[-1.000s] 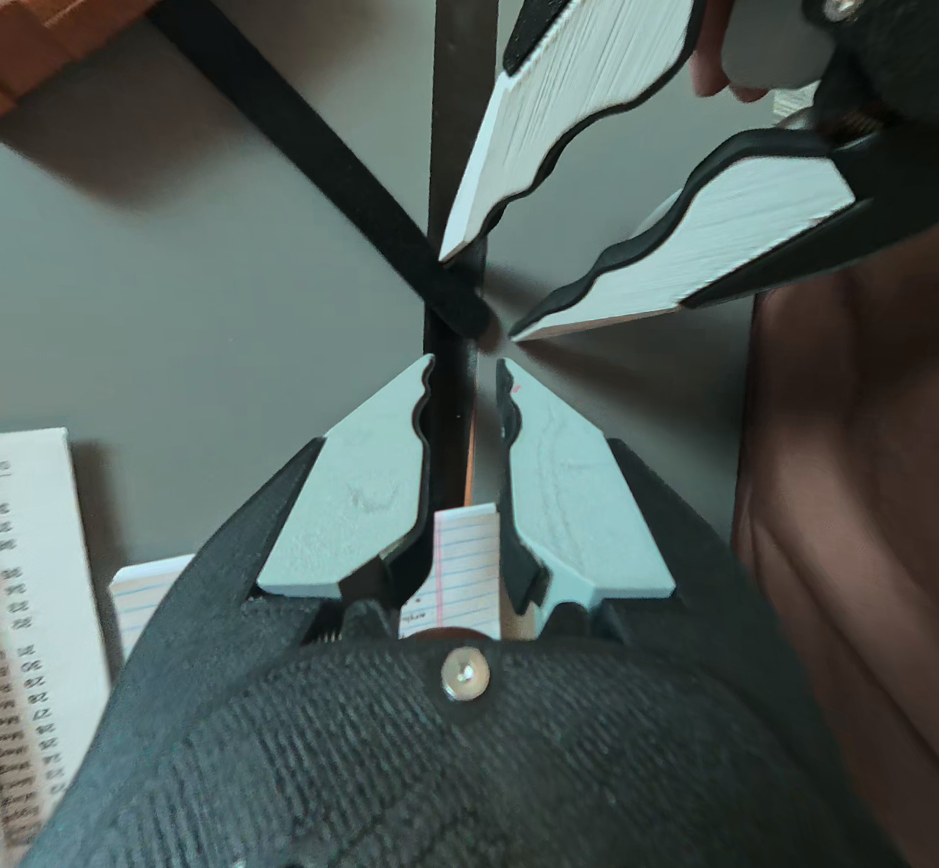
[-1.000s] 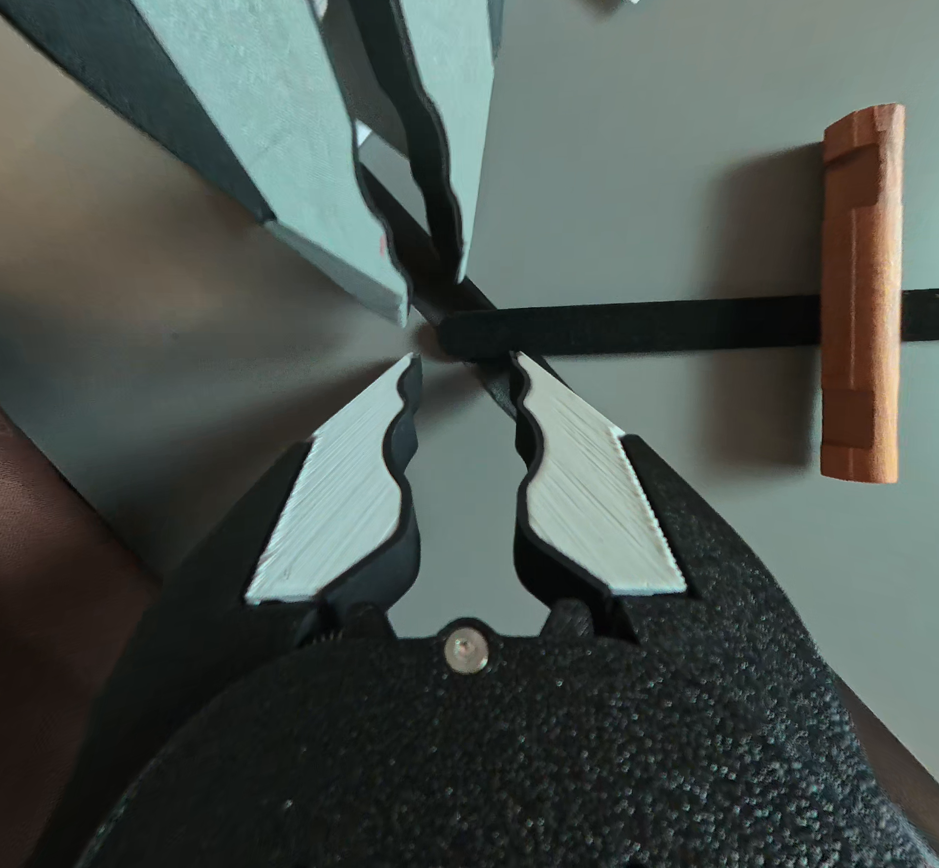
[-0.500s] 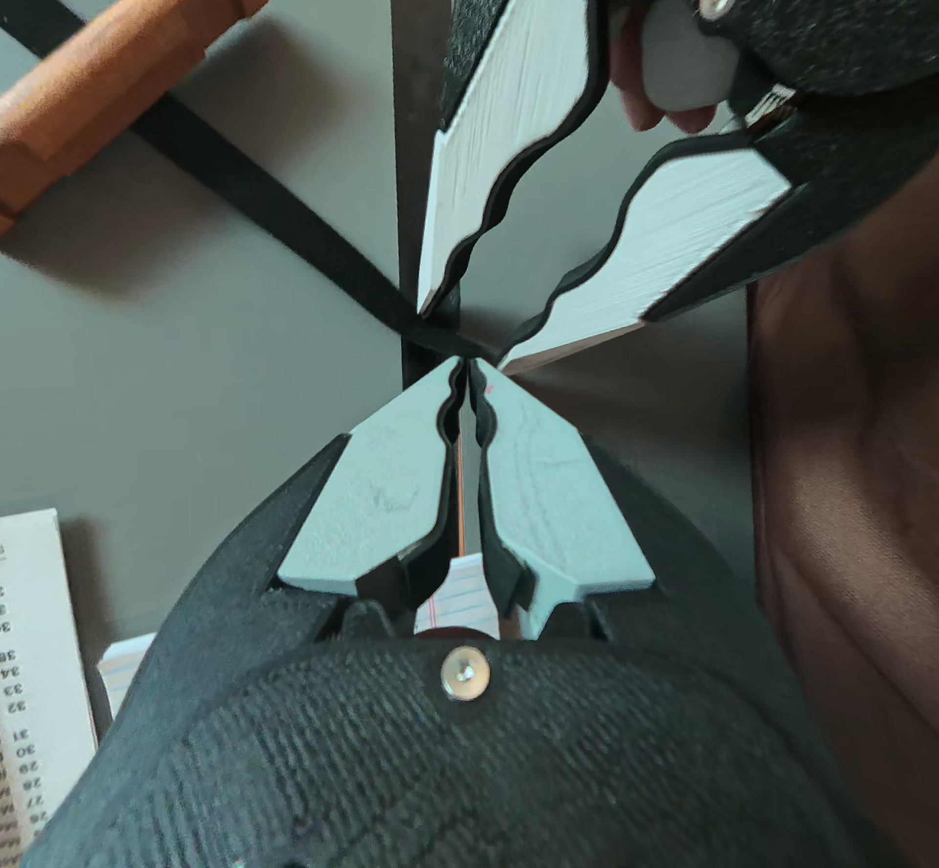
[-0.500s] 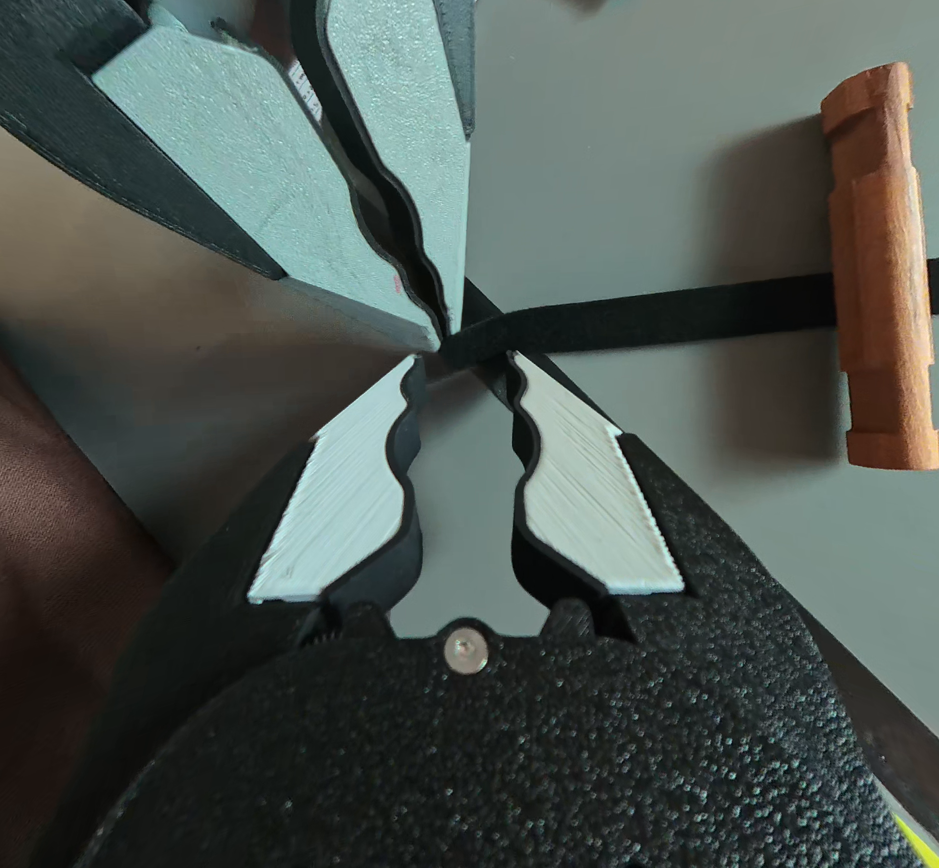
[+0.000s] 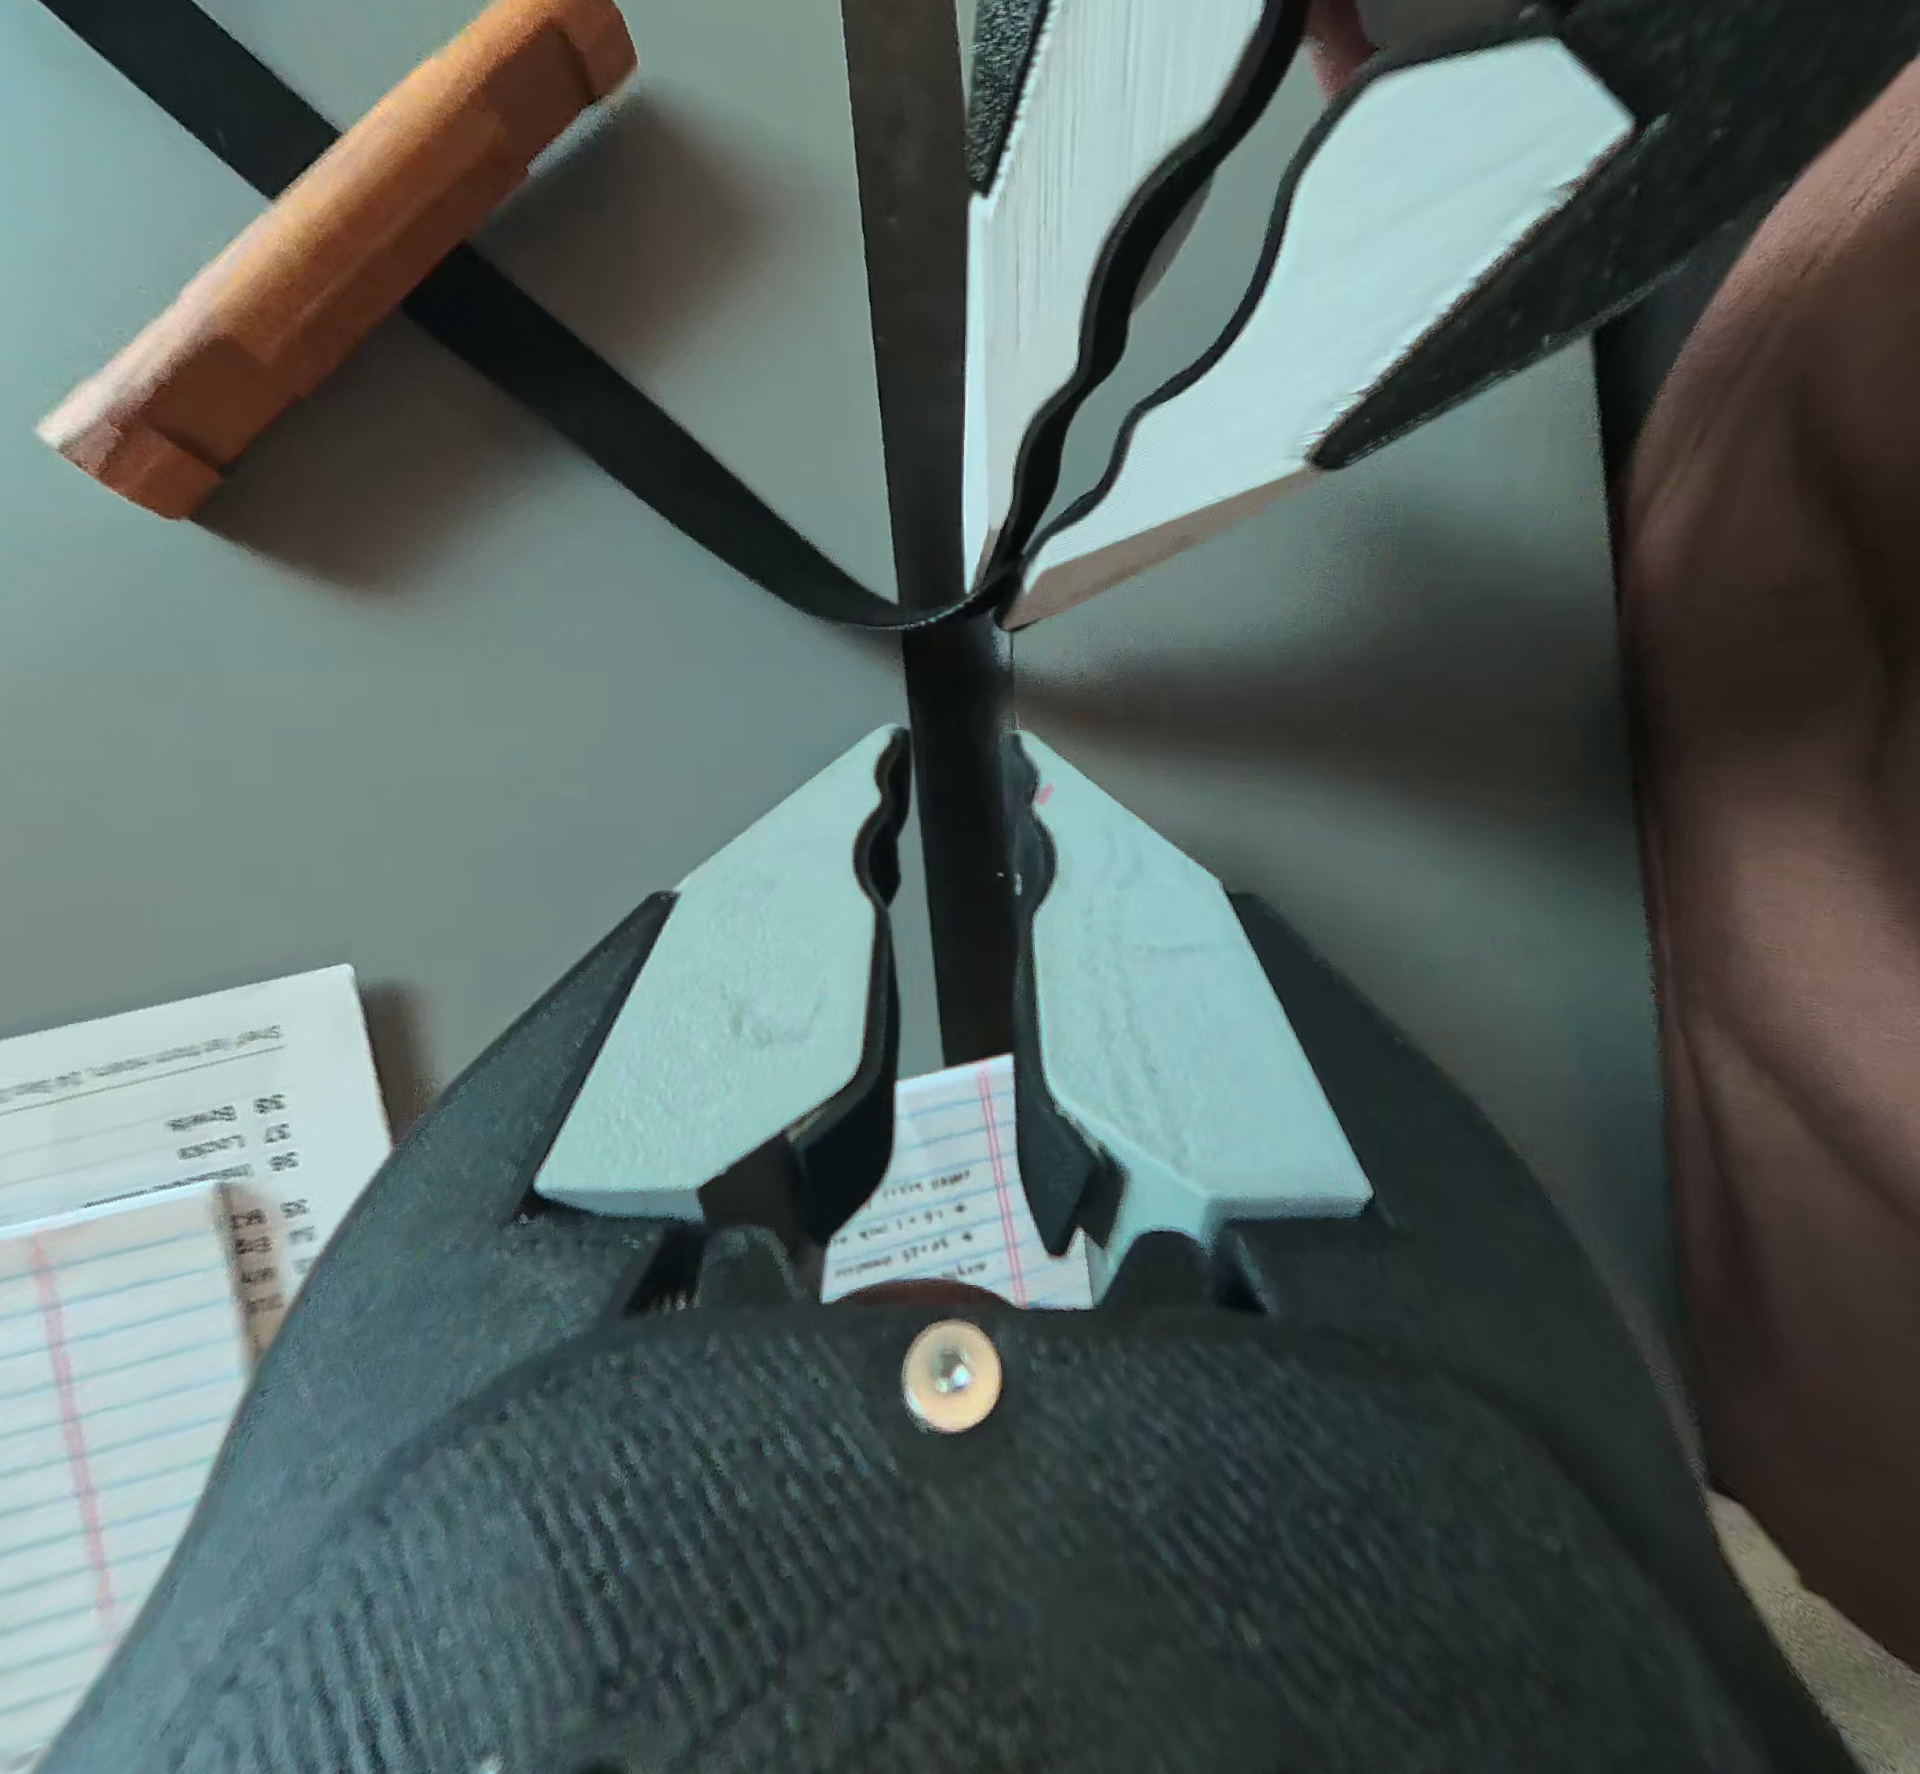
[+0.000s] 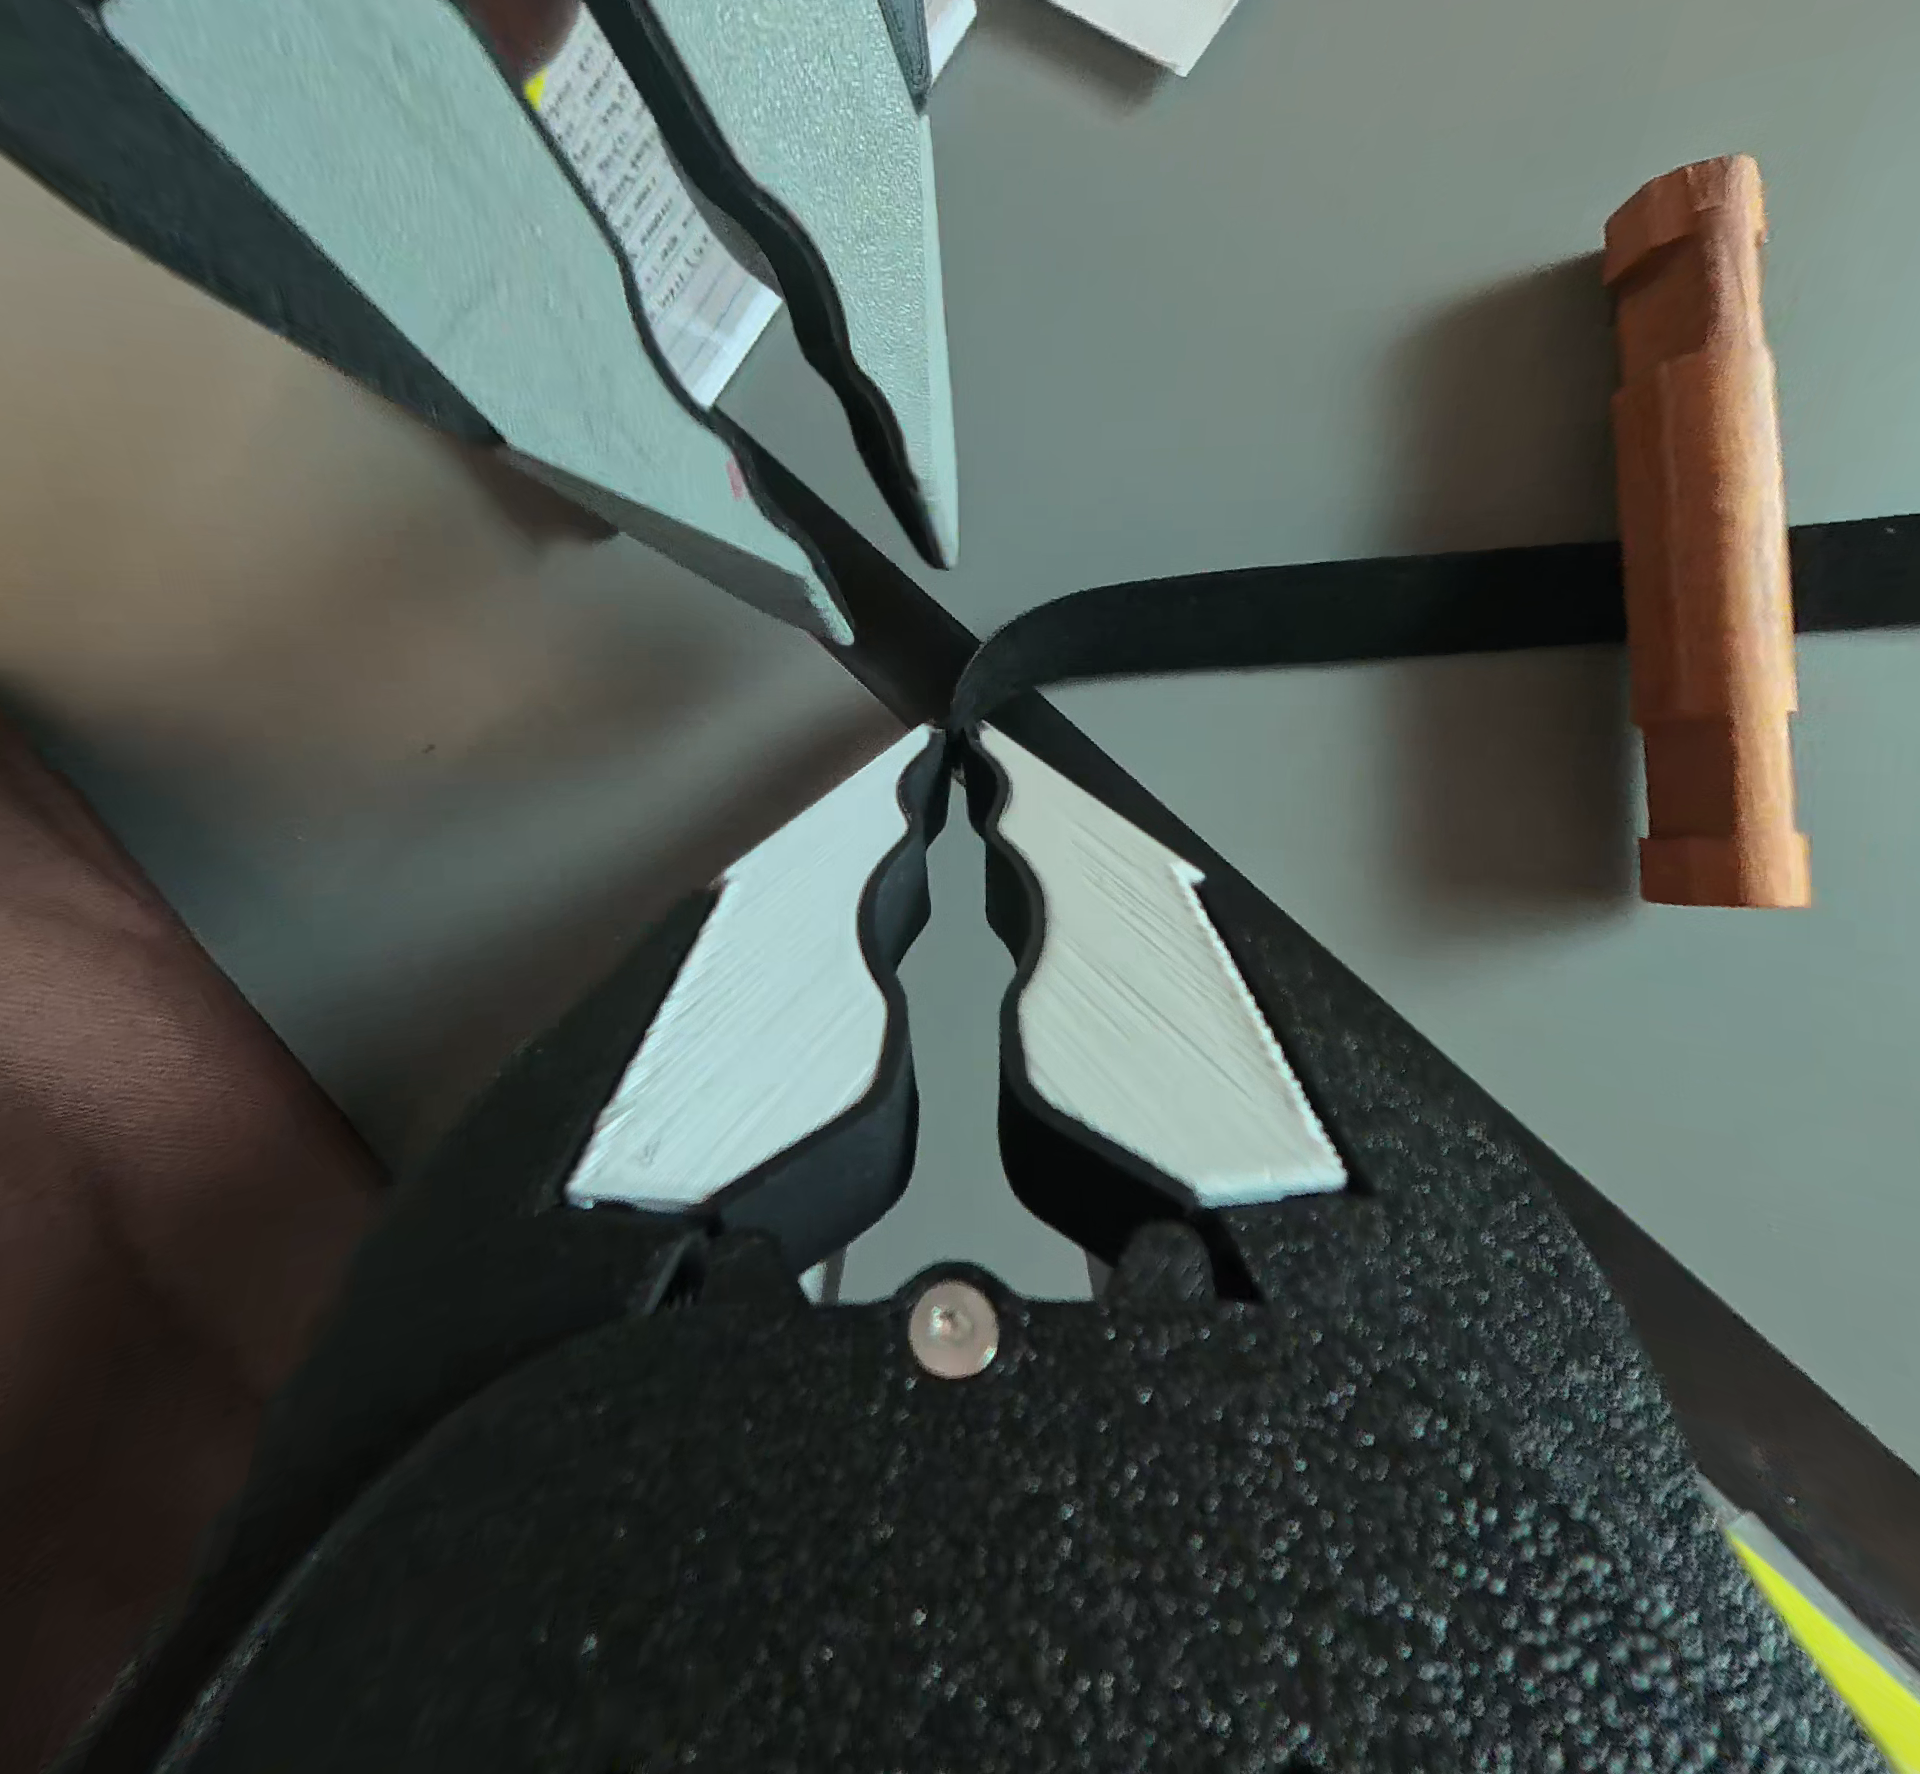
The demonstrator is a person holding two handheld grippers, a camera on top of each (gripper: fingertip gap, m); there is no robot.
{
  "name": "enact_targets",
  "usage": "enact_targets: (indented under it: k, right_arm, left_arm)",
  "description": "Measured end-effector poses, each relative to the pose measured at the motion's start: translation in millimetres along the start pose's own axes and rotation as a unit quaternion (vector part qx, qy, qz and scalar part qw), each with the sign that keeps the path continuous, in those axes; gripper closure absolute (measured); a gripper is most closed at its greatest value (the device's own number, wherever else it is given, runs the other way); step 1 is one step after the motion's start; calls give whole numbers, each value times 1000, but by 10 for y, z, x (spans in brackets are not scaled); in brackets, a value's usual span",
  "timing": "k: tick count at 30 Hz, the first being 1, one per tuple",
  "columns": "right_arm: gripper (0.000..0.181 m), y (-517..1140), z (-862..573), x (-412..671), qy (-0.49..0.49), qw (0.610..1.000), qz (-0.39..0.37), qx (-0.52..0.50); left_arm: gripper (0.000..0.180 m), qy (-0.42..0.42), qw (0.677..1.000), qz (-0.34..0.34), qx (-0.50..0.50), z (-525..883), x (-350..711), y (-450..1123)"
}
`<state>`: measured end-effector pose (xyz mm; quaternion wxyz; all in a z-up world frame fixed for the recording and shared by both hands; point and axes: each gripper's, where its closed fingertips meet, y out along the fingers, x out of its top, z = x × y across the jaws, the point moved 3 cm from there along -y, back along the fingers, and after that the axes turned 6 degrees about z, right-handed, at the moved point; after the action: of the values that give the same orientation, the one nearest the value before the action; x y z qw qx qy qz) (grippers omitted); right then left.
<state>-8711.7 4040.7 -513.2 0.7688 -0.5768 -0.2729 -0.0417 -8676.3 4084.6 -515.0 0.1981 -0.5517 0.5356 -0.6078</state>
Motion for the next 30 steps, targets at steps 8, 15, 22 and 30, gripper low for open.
enact_targets:
  k: [8,15,22,30]
  right_arm:
    - [180,-198,0,67,26,998,-13,49]
    - [181,-250,-39,91,93,988,-47,115]
    - [181,-328,-162,153,126,977,-77,152]
    - [175,-506,-481,243,150,968,-106,169]
  left_arm:
    - [133,39,999,-24,21,25,297,-20]
    - [149,64,998,-18,-12,-3,299,27]
    - [156,29,999,-34,-30,33,311,-14]
    - [179,-104,986,-98,-89,142,499,-81]
